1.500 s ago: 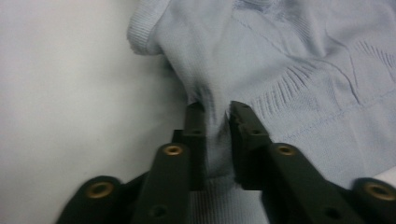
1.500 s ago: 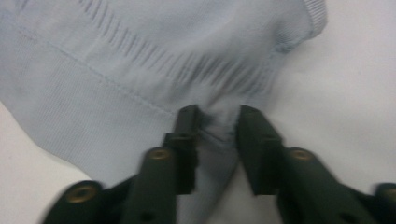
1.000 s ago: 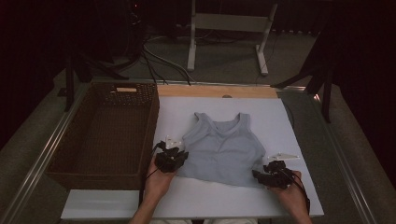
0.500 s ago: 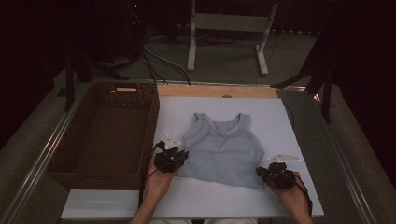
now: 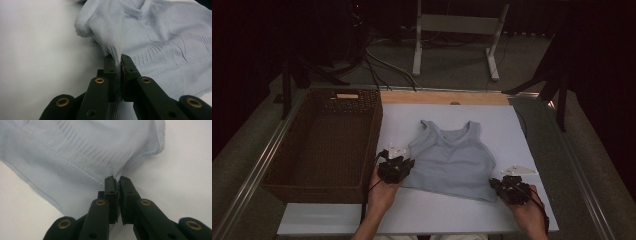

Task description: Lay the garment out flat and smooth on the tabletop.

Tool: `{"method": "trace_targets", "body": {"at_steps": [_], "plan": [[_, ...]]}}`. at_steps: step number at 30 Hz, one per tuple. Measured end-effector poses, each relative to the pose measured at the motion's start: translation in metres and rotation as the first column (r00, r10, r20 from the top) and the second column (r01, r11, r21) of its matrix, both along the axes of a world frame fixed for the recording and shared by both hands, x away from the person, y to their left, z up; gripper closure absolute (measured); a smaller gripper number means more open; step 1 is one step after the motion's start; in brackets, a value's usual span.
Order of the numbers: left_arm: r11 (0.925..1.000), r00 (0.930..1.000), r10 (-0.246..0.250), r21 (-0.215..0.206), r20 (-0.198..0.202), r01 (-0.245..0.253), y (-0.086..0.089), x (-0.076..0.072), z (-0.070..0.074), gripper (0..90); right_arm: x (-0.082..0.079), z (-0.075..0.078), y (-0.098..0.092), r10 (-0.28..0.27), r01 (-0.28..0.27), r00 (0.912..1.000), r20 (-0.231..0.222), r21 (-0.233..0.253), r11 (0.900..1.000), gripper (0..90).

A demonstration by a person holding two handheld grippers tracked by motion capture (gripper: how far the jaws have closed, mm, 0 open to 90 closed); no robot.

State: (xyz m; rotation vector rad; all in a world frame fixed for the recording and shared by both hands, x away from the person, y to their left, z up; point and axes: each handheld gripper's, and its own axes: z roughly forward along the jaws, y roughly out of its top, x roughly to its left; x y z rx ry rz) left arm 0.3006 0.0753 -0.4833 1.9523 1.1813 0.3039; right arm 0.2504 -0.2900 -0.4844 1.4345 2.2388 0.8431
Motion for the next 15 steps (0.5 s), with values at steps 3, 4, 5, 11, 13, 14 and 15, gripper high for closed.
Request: {"method": "trace_targets", "body": {"at_steps": [3, 4, 5, 11, 13, 14, 15], "plan": [[0.9999, 0.9999, -0.012, -0.004, -0.009, 0.012, 0.001, -0.006, 0.000, 86.9, -0.006, 0.002, 0.000, 0.012, -0.012, 0.9999, 0.006, -0.001, 1.000, 85.9], [0.9998, 0.9998, -0.017, -0.001, -0.010, 0.017, 0.002, -0.008, 0.000, 86.9, -0.007, 0.002, 0.000, 0.013, -0.013, 0.9999, 0.006, 0.000, 1.000, 85.9], [0.9997, 0.9996, -0.023, 0.004, -0.013, 0.023, 0.001, -0.010, 0.000, 86.8, -0.009, 0.002, -0.001, 0.016, -0.016, 0.9998, 0.007, -0.001, 1.000, 85.9], [0.9988, 0.9986, -0.046, 0.013, -0.027, 0.046, 0.004, -0.021, -0.002, 86.8, -0.014, 0.003, -0.003, 0.028, -0.028, 0.9996, 0.003, 0.004, 1.000, 85.8], [0.9986, 0.9982, -0.051, 0.013, -0.033, 0.051, 0.005, -0.024, -0.002, 86.8, -0.016, 0.003, -0.003, 0.029, -0.029, 0.9996, 0.003, 0.003, 1.000, 85.7], [0.9984, 0.9980, -0.053, 0.016, -0.033, 0.053, 0.005, -0.025, -0.003, 86.7, -0.016, 0.003, -0.003, 0.031, -0.031, 0.9995, 0.003, 0.002, 1.000, 85.8], [0.9984, 0.9979, -0.054, 0.014, -0.037, 0.054, 0.005, -0.026, -0.003, 86.7, -0.017, 0.003, -0.003, 0.033, -0.033, 0.9995, 0.004, 0.003, 0.999, 85.7]]}}
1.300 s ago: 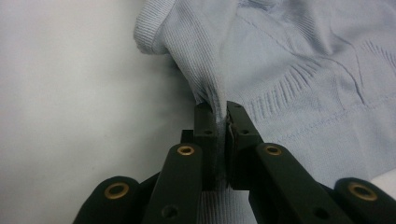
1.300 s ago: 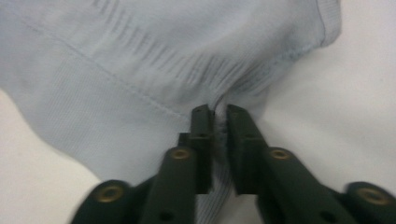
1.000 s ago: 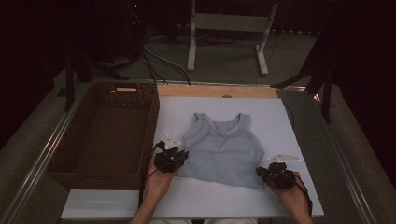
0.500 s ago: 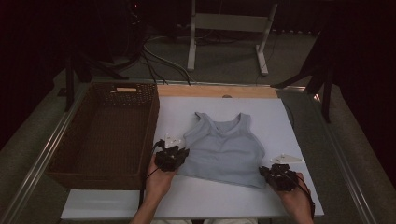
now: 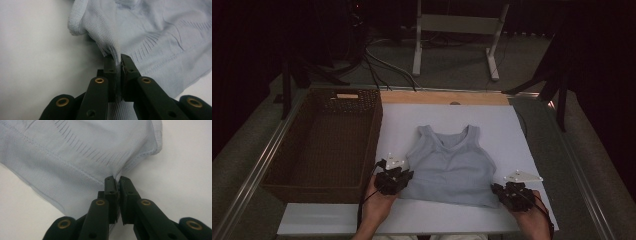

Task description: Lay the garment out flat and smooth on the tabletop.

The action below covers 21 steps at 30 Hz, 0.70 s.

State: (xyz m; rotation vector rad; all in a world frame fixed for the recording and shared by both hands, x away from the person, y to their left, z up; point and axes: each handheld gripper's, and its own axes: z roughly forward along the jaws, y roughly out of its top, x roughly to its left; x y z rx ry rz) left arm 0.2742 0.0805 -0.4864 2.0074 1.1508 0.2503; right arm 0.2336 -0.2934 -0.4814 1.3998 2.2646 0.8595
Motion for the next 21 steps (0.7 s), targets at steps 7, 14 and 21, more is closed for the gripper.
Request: {"method": "trace_targets", "body": {"at_steps": [7, 14, 21], "plan": [[1.0000, 0.9997, -0.004, 0.001, -0.023, 0.004, -0.001, -0.004, -0.002, 86.6, -0.005, 0.001, -0.002, 0.000, 0.000, 1.0000, -0.004, 0.005, 1.000, 85.7], [1.0000, 0.9995, 0.005, -0.003, -0.031, -0.005, -0.009, 0.003, -0.004, 86.4, -0.006, 0.000, -0.006, -0.008, 0.008, 0.9999, -0.014, -0.005, 1.000, 85.7], [0.9994, 0.9986, -0.029, -0.019, -0.044, 0.028, -0.015, -0.004, -0.003, 86.5, -0.009, -0.002, -0.015, -0.028, 0.028, 0.9994, -0.019, -0.003, 1.000, 85.6]]}}
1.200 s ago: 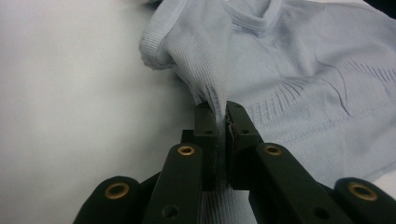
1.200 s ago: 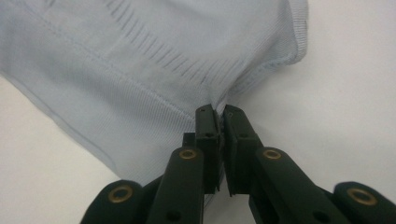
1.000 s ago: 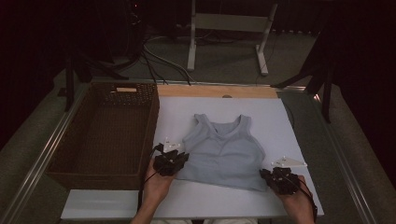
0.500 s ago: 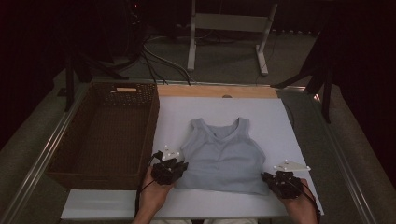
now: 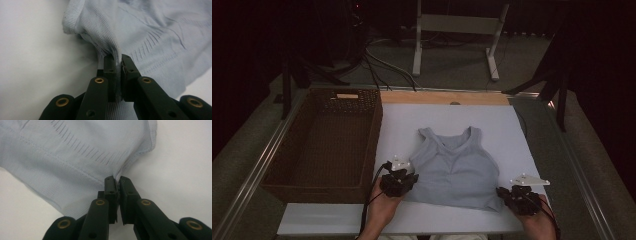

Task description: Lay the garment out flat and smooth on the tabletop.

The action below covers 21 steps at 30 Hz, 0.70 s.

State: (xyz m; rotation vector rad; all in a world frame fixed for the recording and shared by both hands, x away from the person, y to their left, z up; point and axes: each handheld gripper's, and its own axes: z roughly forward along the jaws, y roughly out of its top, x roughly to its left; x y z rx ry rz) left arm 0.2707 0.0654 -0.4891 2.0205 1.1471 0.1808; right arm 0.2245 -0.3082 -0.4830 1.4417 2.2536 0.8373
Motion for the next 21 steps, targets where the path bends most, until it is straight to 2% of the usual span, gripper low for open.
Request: {"method": "trace_targets", "body": {"at_steps": [9, 10, 12, 14, 16, 17, 21], "plan": [[0.9980, 0.9983, -0.058, -0.026, -0.008, 0.057, 0.000, -0.024, 0.008, 84.5, -0.002, 0.002, -0.004, -0.012, 0.012, 0.9999, 0.011, 0.005, 1.000, 85.5], [0.9978, 0.9983, -0.059, -0.032, 0.000, 0.059, 0.001, -0.025, 0.008, 80.6, -0.002, 0.002, -0.005, -0.012, 0.012, 0.9999, 0.011, 0.004, 1.000, 85.5], [0.9980, 0.9987, -0.047, -0.043, 0.019, 0.047, 0.004, -0.022, 0.010, 67.2, -0.002, 0.002, -0.005, -0.013, 0.013, 0.9999, 0.011, 0.006, 1.000, 85.5], [0.9979, 0.9994, -0.018, -0.061, 0.029, 0.020, 0.006, -0.018, 0.013, 57.7, -0.002, 0.002, -0.004, -0.010, 0.010, 0.9999, 0.014, 0.004, 1.000, 85.5], [0.9972, 0.9992, -0.011, -0.073, 0.038, 0.013, 0.008, -0.012, 0.015, 51.4, -0.002, 0.003, -0.004, -0.010, 0.010, 0.9998, 0.017, 0.005, 1.000, 85.5], [0.9972, 0.9993, -0.008, -0.074, 0.037, 0.011, 0.007, -0.008, 0.015, 49.4, -0.002, 0.003, -0.005, -0.010, 0.010, 0.9998, 0.016, 0.006, 1.000, 85.5], [0.9965, 0.9998, 0.014, -0.082, -0.014, -0.016, 0.006, 0.006, 0.011, 42.8, -0.002, 0.003, -0.005, -0.010, 0.010, 0.9998, 0.020, 0.009, 1.000, 85.3]]}}
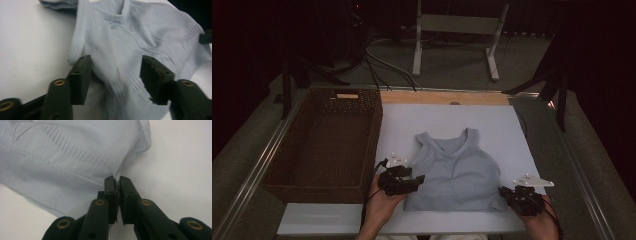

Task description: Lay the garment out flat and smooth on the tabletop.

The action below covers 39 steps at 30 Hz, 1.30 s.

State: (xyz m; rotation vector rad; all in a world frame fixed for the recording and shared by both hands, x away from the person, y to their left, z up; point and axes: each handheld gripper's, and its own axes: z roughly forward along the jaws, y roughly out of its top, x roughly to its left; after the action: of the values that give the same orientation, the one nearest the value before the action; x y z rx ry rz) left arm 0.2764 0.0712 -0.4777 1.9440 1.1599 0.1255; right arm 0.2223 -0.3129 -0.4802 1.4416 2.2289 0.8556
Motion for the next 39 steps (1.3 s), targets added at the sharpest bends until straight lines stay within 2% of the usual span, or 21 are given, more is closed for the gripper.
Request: {"method": "trace_targets", "body": {"at_steps": [1, 3, 4, 6, 10, 14, 16, 17, 20, 22, 24, 27, 33, 39], "plan": [[0.9997, 0.9997, 0.025, 0.009, -0.004, -0.025, 0.000, 0.001, -0.001, 42.9, 0.000, 0.000, 0.000, 0.001, -0.001, 1.0000, 0.002, 0.002, 1.000, 85.3], [0.9989, 0.9988, 0.047, -0.001, -0.012, -0.047, 0.001, 0.001, -0.004, 42.1, -0.001, 0.001, -0.001, 0.003, -0.003, 1.0000, 0.008, 0.006, 1.000, 85.3], [0.9983, 0.9983, 0.057, 0.013, -0.011, -0.056, 0.001, 0.000, -0.006, 41.8, -0.001, 0.001, -0.001, 0.003, -0.003, 1.0000, 0.008, 0.006, 1.000, 85.3], [0.9981, 0.9982, 0.055, 0.030, -0.022, -0.054, 0.001, 0.000, -0.009, 41.2, -0.001, 0.001, -0.001, 0.002, -0.002, 1.0000, 0.008, 0.005, 1.000, 85.3], [0.9978, 0.9980, 0.056, 0.036, -0.029, -0.055, 0.000, 0.005, -0.014, 41.1, -0.001, 0.001, 0.000, 0.004, -0.004, 0.9999, 0.012, 0.005, 1.000, 85.3], [0.9985, 0.9982, 0.052, -0.019, -0.031, -0.052, -0.004, 0.017, -0.014, 40.8, 0.000, 0.001, 0.001, 0.004, -0.004, 0.9999, 0.011, 0.003, 1.000, 85.3], [0.9976, 0.9978, 0.064, -0.024, -0.019, -0.064, -0.006, 0.021, -0.013, 41.2, 0.000, 0.001, 0.001, 0.006, -0.006, 0.9999, 0.011, 0.004, 1.000, 85.3], [0.9969, 0.9971, 0.076, -0.017, -0.004, -0.076, -0.007, 0.022, -0.013, 44.3, 0.000, 0.001, 0.002, 0.007, -0.007, 0.9999, 0.011, 0.004, 1.000, 85.3], [0.9939, 0.9938, 0.110, -0.012, 0.016, -0.110, -0.007, 0.021, -0.011, 66.1, -0.001, 0.001, 0.002, 0.009, -0.009, 0.9999, 0.013, 0.004, 1.000, 85.3], [0.9924, 0.9920, 0.123, -0.009, 0.030, -0.123, -0.007, 0.018, -0.010, 77.1, -0.002, 0.001, 0.002, 0.011, -0.011, 0.9999, 0.012, 0.011, 1.000, 85.3], [0.9903, 0.9893, 0.138, 0.010, 0.048, -0.138, -0.006, 0.013, -0.008, 82.8, -0.002, 0.001, 0.003, 0.016, -0.016, 0.9998, 0.012, 0.015, 1.000, 85.3], [0.9880, 0.9874, 0.151, 0.026, 0.048, -0.152, -0.002, 0.007, -0.007, 84.2, -0.003, 0.002, 0.005, 0.025, -0.025, 0.9996, 0.014, 0.015, 1.000, 85.3], [0.9850, 0.9863, 0.165, 0.050, 0.010, -0.165, 0.006, -0.002, -0.010, 84.9, -0.004, 0.002, 0.009, 0.046, -0.046, 0.9989, 0.008, 0.021, 0.999, 85.3], [0.9833, 0.9868, 0.162, 0.083, 0.010, -0.162, 0.009, -0.007, -0.008, 85.0, -0.005, 0.001, 0.013, 0.064, -0.064, 0.9980, -0.001, 0.028, 0.998, 85.3]]}}
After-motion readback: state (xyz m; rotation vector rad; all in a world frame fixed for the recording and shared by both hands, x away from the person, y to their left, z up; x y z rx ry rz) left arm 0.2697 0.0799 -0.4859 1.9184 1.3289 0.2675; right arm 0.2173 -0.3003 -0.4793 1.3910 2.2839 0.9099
